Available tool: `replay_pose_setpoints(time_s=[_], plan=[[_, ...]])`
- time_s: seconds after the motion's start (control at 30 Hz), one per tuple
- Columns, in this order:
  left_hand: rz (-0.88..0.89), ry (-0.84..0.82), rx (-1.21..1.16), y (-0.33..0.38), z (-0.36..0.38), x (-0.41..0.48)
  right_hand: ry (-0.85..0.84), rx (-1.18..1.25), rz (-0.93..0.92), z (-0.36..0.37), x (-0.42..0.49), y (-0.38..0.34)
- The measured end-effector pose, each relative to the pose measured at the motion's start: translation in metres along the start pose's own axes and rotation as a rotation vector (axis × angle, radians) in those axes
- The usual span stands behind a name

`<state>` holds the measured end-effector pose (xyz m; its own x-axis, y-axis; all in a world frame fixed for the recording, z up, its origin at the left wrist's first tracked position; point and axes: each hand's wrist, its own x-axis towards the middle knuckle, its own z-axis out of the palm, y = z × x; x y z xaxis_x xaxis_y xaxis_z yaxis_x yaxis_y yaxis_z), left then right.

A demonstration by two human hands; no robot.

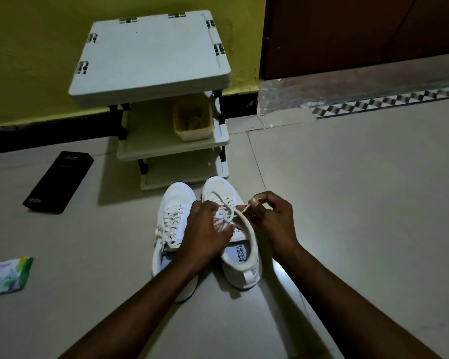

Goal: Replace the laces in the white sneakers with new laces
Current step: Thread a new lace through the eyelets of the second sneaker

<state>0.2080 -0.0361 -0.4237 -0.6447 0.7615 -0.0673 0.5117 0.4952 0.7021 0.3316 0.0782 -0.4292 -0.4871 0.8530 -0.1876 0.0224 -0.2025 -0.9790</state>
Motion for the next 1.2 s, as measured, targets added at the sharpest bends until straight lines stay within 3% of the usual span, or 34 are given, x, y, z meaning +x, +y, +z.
replay_pose_setpoints(time_s=[0.1,0.23,0.27,0.33,0.4,0.47,0.5,0.6,0.67,0.73,0.8,0.83,0.9,0.97,1.03,1.1,1.2], plan=[[0.032,-0.016,0.034,0.002,-0.001,0.000,0.040,0.198,0.103,0.004,0.004,-0.022],[-0.010,-0.053,0.023,-0.001,-0.003,0.004,0.097,0.213,-0.058,-0.009,0.021,-0.051],[-0.010,-0.060,0.027,-0.001,-0.003,0.004,0.075,0.112,-0.135,-0.015,0.026,-0.055],[-0.008,-0.063,0.049,0.000,-0.004,0.005,-0.057,-0.373,-0.382,-0.028,0.034,-0.055],[-0.013,-0.063,0.075,0.002,-0.005,0.006,-0.342,-0.914,-0.574,-0.035,0.038,-0.047],[-0.003,-0.059,0.096,0.002,-0.006,0.007,-0.639,-1.266,-0.541,-0.034,0.033,-0.037],[0.014,-0.063,0.098,0.003,-0.007,0.007,-0.686,-1.326,-0.554,-0.033,0.031,-0.032],[0.070,-0.097,0.112,0.004,-0.008,0.008,-0.460,-1.154,-0.709,-0.032,0.025,-0.032],[0.083,-0.127,0.112,0.001,-0.007,0.011,-0.227,-0.880,-0.673,-0.028,0.016,-0.032],[0.061,-0.162,0.106,-0.003,-0.008,0.015,-0.096,-0.434,-0.399,-0.019,0.007,-0.033],[0.045,-0.191,0.129,-0.005,-0.009,0.019,-0.080,0.026,-0.051,-0.013,0.003,-0.038],[0.045,-0.199,0.137,-0.006,-0.010,0.020,-0.089,0.089,0.035,-0.015,0.004,-0.038],[0.061,-0.212,0.140,-0.005,-0.011,0.021,-0.144,-0.175,-0.074,-0.024,0.013,-0.036],[0.086,-0.207,0.135,-0.003,-0.012,0.021,-0.301,-0.660,-0.332,-0.032,0.017,-0.037],[0.097,-0.194,0.131,-0.002,-0.012,0.020,-0.479,-0.961,-0.451,-0.032,0.017,-0.040],[0.101,-0.187,0.135,-0.003,-0.012,0.021,-0.603,-1.050,-0.478,-0.028,0.018,-0.043],[0.097,-0.190,0.146,-0.003,-0.012,0.023,-0.629,-1.222,-0.430,-0.031,0.027,-0.049]])
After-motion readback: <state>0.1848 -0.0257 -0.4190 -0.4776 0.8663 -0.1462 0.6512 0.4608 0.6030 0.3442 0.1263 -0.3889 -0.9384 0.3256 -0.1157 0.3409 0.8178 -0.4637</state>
